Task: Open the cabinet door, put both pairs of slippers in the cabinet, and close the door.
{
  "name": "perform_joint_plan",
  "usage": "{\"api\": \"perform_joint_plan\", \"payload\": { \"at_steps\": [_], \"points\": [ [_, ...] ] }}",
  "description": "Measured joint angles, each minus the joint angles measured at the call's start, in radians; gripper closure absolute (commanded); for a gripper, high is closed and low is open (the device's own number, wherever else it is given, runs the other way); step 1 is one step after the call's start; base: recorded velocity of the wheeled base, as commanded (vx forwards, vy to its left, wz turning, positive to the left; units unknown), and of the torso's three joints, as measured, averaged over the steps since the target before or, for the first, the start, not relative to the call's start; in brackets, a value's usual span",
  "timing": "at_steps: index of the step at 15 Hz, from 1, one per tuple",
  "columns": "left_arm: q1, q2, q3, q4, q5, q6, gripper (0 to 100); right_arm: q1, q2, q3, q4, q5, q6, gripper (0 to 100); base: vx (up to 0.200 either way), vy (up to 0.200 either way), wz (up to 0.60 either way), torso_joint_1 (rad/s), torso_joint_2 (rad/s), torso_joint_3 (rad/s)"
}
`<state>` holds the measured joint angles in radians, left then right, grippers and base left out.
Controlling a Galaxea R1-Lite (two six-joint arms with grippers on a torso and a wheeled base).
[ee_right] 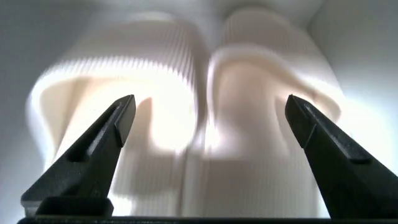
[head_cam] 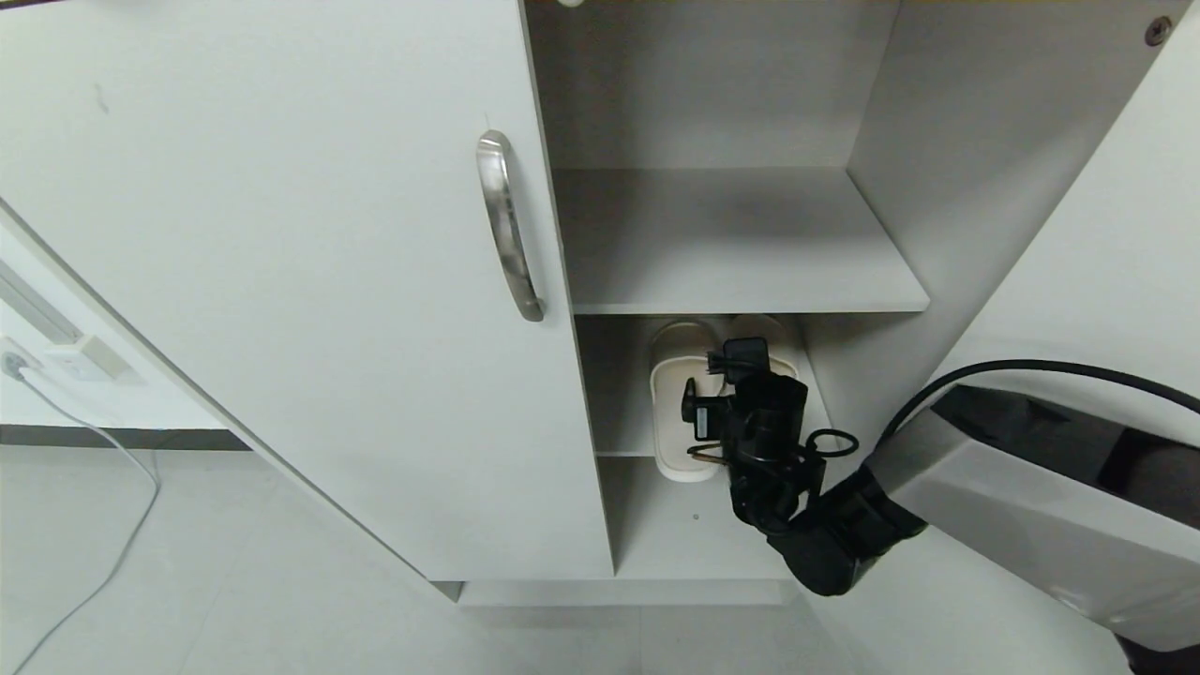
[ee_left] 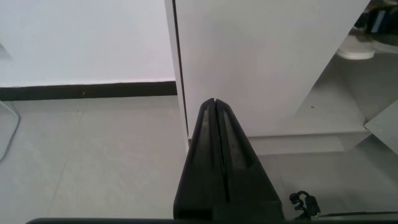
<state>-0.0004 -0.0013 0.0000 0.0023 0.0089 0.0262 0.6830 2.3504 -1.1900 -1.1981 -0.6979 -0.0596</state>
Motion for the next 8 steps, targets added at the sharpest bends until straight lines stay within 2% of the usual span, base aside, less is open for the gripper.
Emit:
{"api": "perform_joint_plan", "payload": {
  "at_steps": [4,7,8],
  "points": [
    [0.000,0.000,0.000,0.000,0.000,0.000,100,0.060,-0.097,0.278,-0.179,-0.003,0.000,0,0.000,0.000,0.00,0.000,0.00,0.000],
    [0.000,0.000,0.000,0.000,0.000,0.000,100,0.079,-0.140,0.341,-0.200,-0.004,0.000,0,0.000,0.000,0.00,0.000,0.00,0.000],
    [0.000,0.000,0.000,0.000,0.000,0.000,100,0.083,-0.146,0.346,-0.204,-0.005,0.000,0,-0.200,0.000,0.00,-0.002,0.01,0.007]
  ]
}}
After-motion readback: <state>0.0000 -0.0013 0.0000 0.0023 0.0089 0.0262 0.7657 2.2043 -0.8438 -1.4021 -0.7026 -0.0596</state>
